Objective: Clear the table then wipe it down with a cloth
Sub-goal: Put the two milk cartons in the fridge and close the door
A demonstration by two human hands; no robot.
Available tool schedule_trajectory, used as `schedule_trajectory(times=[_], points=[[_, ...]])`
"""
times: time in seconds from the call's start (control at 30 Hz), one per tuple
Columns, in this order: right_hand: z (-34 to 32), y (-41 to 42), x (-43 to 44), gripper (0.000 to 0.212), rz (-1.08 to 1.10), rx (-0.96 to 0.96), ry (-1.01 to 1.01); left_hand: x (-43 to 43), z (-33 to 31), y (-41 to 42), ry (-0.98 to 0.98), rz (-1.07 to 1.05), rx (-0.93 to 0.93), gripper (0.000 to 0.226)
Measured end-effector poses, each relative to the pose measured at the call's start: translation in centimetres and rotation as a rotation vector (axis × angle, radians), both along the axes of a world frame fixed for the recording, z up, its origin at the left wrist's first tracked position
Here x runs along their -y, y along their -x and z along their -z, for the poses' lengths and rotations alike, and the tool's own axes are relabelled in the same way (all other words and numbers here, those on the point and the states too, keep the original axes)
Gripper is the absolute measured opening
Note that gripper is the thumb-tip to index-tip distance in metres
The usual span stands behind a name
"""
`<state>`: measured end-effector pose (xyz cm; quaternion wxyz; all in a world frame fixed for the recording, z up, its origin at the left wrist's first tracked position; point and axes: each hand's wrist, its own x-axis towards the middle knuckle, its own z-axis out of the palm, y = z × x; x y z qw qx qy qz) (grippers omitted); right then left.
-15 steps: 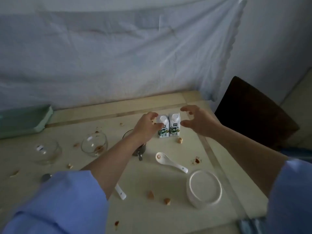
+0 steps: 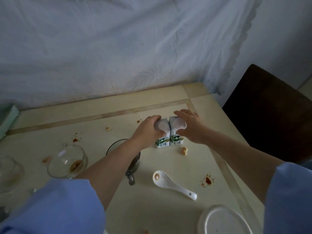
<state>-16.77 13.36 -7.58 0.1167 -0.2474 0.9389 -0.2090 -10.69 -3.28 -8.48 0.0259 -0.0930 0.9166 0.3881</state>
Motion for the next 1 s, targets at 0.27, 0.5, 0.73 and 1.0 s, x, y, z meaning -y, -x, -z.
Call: schedule_trajectory(times=[0.27,0.5,0.73,1.0], points=[[-1.2,0.0,0.1,0.052,0.036,0.014,0.139,-0.1,-1.1,0.4,0.020,0.046,-0.058,0.060],[-8.0,-2.5,-2.8,0.051,0.061,-0.061,0.199,-2.0,-7.4,-0.7,0.004,0.115,-0.138,0.060],[-15.7,-7.7,-10.0,0.054,0.174,-0.182,0.237,-8.7,-15.5,-3.5,0.018,0.268,-0.262,0.058],[-21.9,-18.5,-26.9,0.055,0.393,-0.320,0.217,-25.1,-21.8,-9.4,-0.051,0.571,-0.333,0.054]])
